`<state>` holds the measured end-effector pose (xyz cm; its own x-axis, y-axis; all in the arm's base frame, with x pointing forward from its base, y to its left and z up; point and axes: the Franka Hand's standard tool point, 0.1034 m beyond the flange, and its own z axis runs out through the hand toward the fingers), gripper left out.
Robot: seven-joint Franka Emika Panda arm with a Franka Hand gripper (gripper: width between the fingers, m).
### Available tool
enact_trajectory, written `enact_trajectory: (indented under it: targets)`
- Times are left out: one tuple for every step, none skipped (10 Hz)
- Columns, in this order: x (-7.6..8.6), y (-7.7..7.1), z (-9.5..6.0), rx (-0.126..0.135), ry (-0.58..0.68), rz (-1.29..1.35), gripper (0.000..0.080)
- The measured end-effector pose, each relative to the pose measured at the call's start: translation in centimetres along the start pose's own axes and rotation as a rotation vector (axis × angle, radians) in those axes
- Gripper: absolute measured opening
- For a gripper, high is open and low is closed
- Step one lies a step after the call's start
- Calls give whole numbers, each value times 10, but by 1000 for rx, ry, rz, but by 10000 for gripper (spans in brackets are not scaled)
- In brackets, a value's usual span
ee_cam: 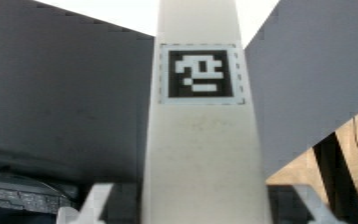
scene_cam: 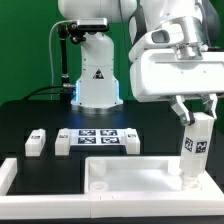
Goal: Assemble desk
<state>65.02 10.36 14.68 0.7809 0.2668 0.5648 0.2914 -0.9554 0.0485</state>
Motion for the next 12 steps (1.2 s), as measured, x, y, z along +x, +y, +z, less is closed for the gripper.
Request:
enact_trajectory:
  targets:
    - [-1, 0, 0, 0, -1, 0, 291]
    - [-2, 0, 1, 1, -4, 0, 291]
    - [-4, -1, 2, 2, -8, 0, 291]
    - [-3, -3, 4, 2, 0, -1, 291]
    - [-5, -6, 6, 6, -4, -4, 291]
    - [-5, -7, 7, 7, -5, -5, 291]
    - [-6, -7, 7, 7, -7, -5, 291]
    - [-9, -6, 10, 7, -12, -3, 291]
    - [-13, -6, 13, 8, -18, -1, 291]
    - [-17, -7, 16, 9, -23, -1, 291]
    - [-16, -7, 17, 7, -13, -1, 291]
    - [-15, -7, 17, 6, -10, -1, 291]
